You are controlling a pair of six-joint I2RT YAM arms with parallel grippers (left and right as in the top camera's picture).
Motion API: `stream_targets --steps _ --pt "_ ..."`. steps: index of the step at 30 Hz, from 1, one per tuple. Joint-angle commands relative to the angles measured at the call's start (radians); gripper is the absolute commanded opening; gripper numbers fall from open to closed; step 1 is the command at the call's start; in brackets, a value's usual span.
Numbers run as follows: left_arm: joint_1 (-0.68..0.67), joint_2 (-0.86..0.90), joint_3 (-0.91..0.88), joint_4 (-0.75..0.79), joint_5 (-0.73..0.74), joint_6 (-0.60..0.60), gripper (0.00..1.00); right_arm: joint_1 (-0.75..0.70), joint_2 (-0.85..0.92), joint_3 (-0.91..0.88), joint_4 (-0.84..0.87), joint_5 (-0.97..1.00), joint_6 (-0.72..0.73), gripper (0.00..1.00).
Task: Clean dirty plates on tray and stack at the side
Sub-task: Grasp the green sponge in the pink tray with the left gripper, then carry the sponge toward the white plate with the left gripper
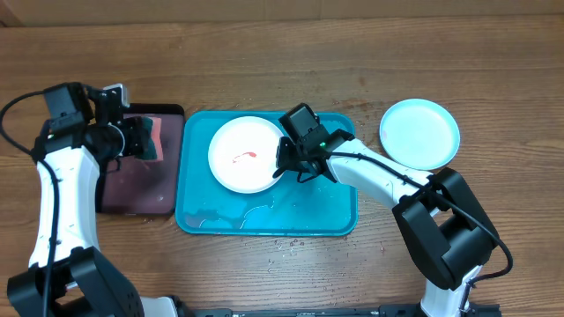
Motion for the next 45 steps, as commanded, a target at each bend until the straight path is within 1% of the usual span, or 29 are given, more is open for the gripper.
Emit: stream_targets --steps 1,4,8,13,16,19,21,27,31,37,40,45 --pt "0.042 -0.065 -0.031 0.012 0.113 0.069 0.05 0.003 0.001 0.018 0.004 0.014 0.005 0.04" --pt "0.077 -0.105 -0.093 0.055 0.133 0.064 0.05 0.003 0.001 0.018 0.004 0.013 0.005 0.04" --pt "0.119 -0.196 -0.227 0.173 0.145 0.015 0.04 0.003 0.001 0.018 0.004 0.013 0.005 0.04" --pt "0.124 -0.279 -0.352 0.305 0.170 -0.028 0.05 0.003 0.001 0.018 0.004 0.013 0.005 0.04" --pt "0.124 -0.280 -0.394 0.374 0.179 -0.100 0.05 0.003 0.001 0.018 0.003 0.014 0.004 0.04" --pt "0.124 -0.263 -0.423 0.444 0.177 -0.207 0.04 0.003 0.001 0.018 0.003 0.014 0.004 0.04" --pt "0.124 -0.245 -0.425 0.451 0.183 -0.227 0.04 0.003 0.001 0.018 0.004 0.014 0.004 0.04" --pt "0.124 -0.183 -0.425 0.467 0.260 -0.221 0.04 0.003 0.002 0.018 0.004 0.014 0.004 0.04" --pt "0.124 -0.139 -0.425 0.475 0.269 -0.219 0.04 0.003 0.001 0.018 0.003 0.014 0.001 0.04" --pt "0.146 -0.092 -0.425 0.506 0.445 -0.107 0.04 0.003 0.002 0.018 0.003 0.014 0.001 0.04" --pt "0.180 -0.089 -0.425 0.507 0.500 -0.088 0.04 0.003 0.002 0.018 0.003 0.014 0.001 0.04" --pt "0.238 -0.089 -0.425 0.505 0.550 -0.088 0.04 0.003 0.002 0.018 0.004 0.014 0.001 0.04"
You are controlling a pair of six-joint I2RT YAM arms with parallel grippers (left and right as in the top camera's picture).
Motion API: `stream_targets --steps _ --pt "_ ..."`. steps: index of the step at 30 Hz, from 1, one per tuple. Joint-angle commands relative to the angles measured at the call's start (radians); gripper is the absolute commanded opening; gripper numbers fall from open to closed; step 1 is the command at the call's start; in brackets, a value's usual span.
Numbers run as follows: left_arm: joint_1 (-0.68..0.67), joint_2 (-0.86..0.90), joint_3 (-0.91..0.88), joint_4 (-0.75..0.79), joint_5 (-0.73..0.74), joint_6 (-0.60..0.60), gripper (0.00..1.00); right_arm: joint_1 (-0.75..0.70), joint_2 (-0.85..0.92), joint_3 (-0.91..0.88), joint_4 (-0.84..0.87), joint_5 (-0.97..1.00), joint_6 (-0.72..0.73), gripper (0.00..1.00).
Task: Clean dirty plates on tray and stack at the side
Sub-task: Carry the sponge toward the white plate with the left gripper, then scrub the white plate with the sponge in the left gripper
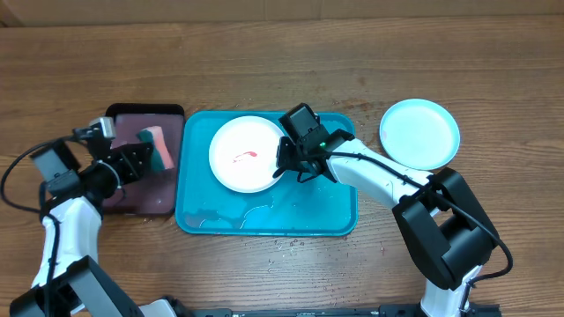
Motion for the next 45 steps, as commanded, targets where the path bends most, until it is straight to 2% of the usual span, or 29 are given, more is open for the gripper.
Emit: stream_targets --steps 1,22,27,33,38,40,45 --pt "0.036 0.005 -0.007 0.004 0.102 0.032 0.04 0.003 0.002 0.018 0.005 0.006 0.001 0.04" --pt "0.052 0.005 -0.007 0.001 0.107 0.032 0.04 0.004 0.002 0.018 -0.008 -0.037 0.006 0.04" --pt "0.006 0.005 -0.007 -0.005 0.076 0.031 0.04 0.004 0.003 0.018 -0.069 -0.059 0.083 0.04" --pt "-0.185 0.005 0.023 -0.079 -0.157 0.024 0.04 0.004 0.010 0.018 -0.089 -0.060 0.106 0.04" --pt "-0.387 0.005 0.131 -0.197 -0.275 0.023 0.04 0.004 0.025 0.018 -0.086 -0.075 0.106 0.05" --pt "-0.480 0.005 0.177 -0.231 -0.333 -0.023 0.04 0.004 0.026 0.018 -0.085 -0.074 0.106 0.05" --pt "-0.655 0.020 0.188 -0.199 -0.397 -0.114 0.04 0.004 0.026 0.018 -0.084 -0.075 0.106 0.05"
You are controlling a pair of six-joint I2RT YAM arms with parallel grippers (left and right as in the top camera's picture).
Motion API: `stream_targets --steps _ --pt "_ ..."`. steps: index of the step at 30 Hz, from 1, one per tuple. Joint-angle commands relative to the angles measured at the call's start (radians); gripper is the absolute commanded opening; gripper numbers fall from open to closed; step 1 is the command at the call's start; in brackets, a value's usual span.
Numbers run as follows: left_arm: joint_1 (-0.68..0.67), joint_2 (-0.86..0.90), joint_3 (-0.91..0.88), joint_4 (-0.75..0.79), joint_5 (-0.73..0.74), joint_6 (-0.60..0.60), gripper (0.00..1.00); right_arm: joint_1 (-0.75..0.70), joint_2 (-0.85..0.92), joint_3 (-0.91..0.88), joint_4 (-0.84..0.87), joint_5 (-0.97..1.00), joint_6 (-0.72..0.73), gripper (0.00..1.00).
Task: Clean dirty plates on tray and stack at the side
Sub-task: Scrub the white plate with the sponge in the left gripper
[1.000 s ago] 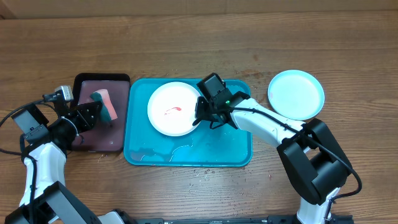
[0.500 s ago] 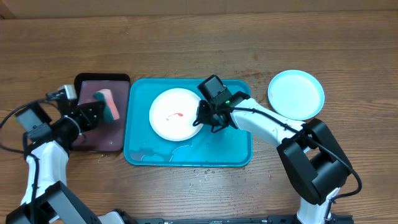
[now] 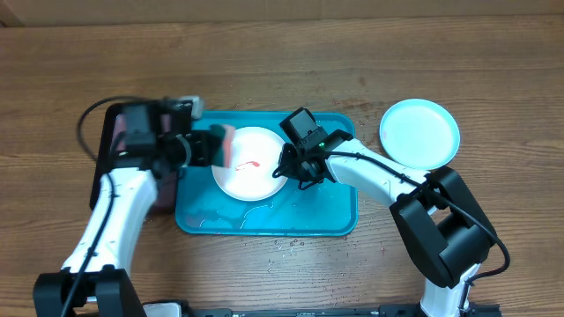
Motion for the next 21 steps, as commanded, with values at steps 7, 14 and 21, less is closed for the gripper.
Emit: stream_targets --steps 7,14,21 --pt "-0.199 0.116 0.018 0.044 -0.102 -0.084 0.04 0.004 0.011 0.018 0.007 -0.006 0.009 0.05" --pt "-0.235 0.238 0.018 0.106 -0.198 -0.077 0.04 0.004 0.011 0.018 0.007 -0.006 0.009 0.05" --pt "-0.233 0.287 0.019 0.068 -0.453 -0.080 0.04 0.004 0.011 0.018 0.008 -0.006 0.009 0.05"
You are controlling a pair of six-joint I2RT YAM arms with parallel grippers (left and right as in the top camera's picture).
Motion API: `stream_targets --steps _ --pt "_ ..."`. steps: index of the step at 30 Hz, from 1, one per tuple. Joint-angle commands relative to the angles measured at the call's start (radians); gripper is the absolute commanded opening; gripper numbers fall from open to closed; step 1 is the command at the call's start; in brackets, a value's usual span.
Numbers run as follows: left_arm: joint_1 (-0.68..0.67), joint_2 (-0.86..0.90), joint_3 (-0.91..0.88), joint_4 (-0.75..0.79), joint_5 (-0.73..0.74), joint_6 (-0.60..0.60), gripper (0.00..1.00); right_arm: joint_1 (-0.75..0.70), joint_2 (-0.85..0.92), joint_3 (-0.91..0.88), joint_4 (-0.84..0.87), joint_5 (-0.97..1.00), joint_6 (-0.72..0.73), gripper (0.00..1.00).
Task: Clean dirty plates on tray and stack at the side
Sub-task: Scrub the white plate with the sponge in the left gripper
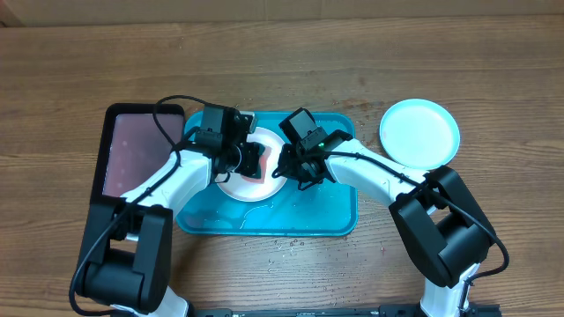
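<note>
A white plate (pixel 231 179) lies at the left of the teal tray (pixel 317 216). My left gripper (pixel 255 162) is shut on a pink and green sponge (pixel 256 165) over the plate's middle, so the centre of the plate is hidden. My right gripper (pixel 285 167) is shut on the plate's right rim. A clean pale blue plate (pixel 419 132) rests on the table to the right of the tray.
A dark maroon tray (pixel 132 163) sits left of the teal tray with nothing on it. Water streaks and droplets mark the teal tray's front part and the table before it (pixel 286 245). The left arm's cable loops above the dark tray.
My left gripper has moved right with the sponge, from the plate's left edge to over its middle. The red smear is now covered. My right gripper still holds the rim.
The sponge first lay on the dark tray with my left gripper at it, and it was still there later with the arm drawn back. Then the gripper held the sponge at the white plate's left edge, and now on the plate. The right gripper stayed at the rim throughout.
</note>
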Motion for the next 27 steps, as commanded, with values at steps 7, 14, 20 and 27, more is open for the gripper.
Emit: stream_targets --steps 7,14,20,27 --pt "0.010 -0.072 0.050 -0.123 -0.313 -0.021 0.04 0.004 0.009 0.018 0.007 0.001 0.004 0.05" --pt "-0.022 -0.129 0.080 -0.119 -0.144 -0.011 0.04 0.004 0.009 0.018 0.008 0.001 0.004 0.05" --pt "-0.068 -0.074 0.080 -0.113 -0.043 0.090 0.04 0.004 0.009 0.018 0.008 0.001 0.004 0.05" --pt "-0.085 0.028 0.080 -0.098 -0.121 0.099 0.04 0.004 0.009 0.018 0.010 0.001 0.004 0.05"
